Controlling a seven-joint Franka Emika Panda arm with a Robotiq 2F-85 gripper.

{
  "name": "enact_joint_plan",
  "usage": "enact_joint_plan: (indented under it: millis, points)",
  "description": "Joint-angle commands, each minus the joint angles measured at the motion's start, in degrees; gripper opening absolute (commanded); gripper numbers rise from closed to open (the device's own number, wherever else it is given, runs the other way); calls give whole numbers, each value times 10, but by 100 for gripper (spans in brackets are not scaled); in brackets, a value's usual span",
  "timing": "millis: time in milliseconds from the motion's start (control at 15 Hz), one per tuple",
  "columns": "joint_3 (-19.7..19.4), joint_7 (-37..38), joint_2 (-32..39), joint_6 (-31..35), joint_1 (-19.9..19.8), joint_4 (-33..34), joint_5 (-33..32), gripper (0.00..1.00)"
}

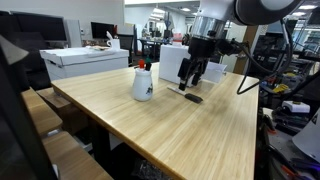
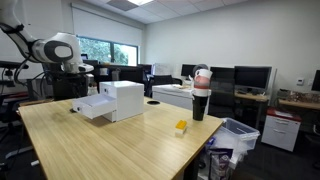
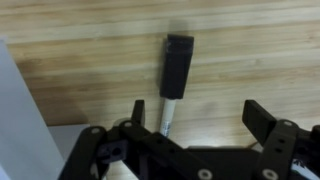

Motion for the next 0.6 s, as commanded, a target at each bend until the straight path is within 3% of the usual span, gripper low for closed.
enact_joint_plan:
  millis: [0, 533]
  points:
    - [3, 0, 2, 0, -2, -1, 5, 100]
    - [28, 136, 12, 80, -6, -47, -67, 100]
